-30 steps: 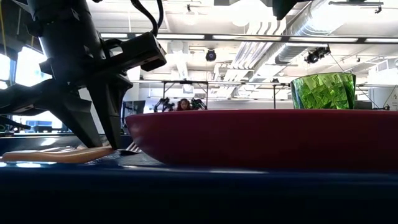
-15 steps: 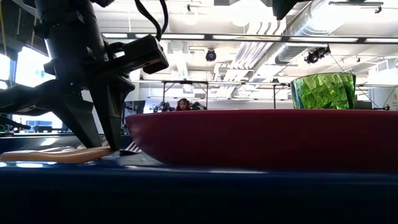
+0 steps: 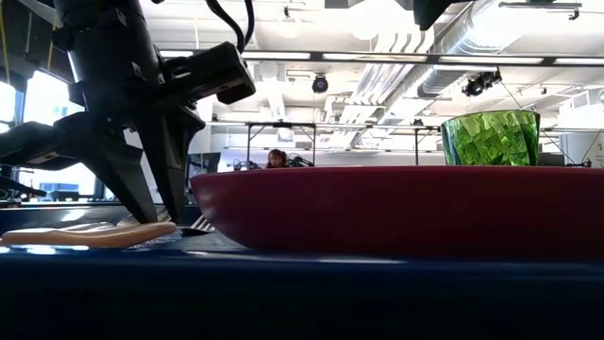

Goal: Pick and place plate/cup/fork/spoon on tray
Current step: Return to Home Position

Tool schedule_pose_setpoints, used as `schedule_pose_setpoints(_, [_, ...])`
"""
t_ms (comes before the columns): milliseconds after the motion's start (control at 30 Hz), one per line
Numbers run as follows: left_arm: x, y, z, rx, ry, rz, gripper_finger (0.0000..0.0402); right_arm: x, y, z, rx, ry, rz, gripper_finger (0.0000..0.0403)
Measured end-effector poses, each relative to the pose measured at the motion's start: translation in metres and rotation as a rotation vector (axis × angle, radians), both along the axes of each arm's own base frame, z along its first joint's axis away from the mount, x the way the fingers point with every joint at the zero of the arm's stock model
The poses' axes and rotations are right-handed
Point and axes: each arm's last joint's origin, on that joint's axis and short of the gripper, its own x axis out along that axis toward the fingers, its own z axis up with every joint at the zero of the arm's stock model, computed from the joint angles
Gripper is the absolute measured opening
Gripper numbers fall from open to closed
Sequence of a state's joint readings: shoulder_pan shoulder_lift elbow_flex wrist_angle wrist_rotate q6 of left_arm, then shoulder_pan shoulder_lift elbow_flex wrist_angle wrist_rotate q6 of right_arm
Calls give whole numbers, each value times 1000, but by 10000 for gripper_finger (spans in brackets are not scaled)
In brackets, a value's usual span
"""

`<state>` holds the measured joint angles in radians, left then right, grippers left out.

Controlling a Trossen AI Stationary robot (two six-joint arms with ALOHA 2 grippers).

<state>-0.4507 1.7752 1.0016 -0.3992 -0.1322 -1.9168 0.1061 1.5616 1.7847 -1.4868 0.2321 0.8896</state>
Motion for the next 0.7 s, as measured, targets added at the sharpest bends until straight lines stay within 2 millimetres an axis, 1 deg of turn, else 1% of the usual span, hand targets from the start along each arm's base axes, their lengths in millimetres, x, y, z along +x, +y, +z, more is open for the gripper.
schedule_pose_setpoints(133, [-1, 0, 2, -3, -1, -2, 76, 0, 0, 0, 0, 0, 0, 63])
schedule_pose_setpoints(333, [-5, 6, 21, -6, -33, -37, 76, 0, 0, 0, 5, -1, 1, 63])
schedule_pose_setpoints(500, [-8, 14, 48, 7, -125, -129, 76, 0, 1, 0, 39, 4, 19, 63])
schedule_pose_setpoints(700, [-16, 30, 93, 98, -325, -331, 76, 1, 3, 0, 41, -7, 40, 63])
